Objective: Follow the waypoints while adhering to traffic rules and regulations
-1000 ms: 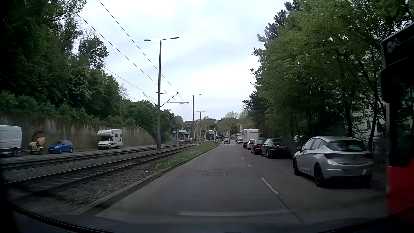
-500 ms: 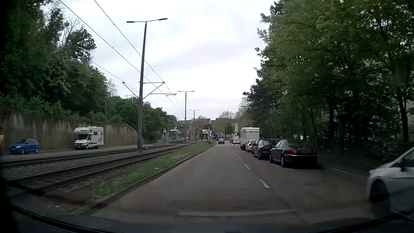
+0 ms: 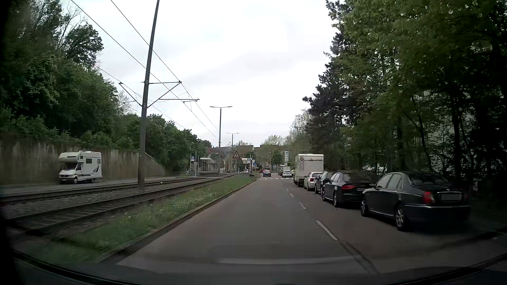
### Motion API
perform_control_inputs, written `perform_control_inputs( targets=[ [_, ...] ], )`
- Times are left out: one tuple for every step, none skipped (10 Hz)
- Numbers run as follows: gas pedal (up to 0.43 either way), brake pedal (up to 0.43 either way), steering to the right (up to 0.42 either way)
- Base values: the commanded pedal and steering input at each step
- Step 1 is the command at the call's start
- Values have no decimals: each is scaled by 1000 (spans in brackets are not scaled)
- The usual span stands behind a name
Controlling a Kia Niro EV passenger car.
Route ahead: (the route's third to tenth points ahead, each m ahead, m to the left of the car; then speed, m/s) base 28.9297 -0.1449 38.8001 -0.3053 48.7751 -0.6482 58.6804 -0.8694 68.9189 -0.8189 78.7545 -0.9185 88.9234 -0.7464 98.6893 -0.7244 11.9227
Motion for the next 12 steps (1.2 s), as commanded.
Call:
perform_control_inputs(
  targets=[
    [67,0,11],
    [67,0,11],
    [67,0,10],
    [67,0,10],
    [67,0,10],
    [67,0,9],
    [67,0,9],
    [79,0,9],
    [79,0,8],
    [79,0,6],
    [79,0,4],
    [79,0,4]
  ],
)
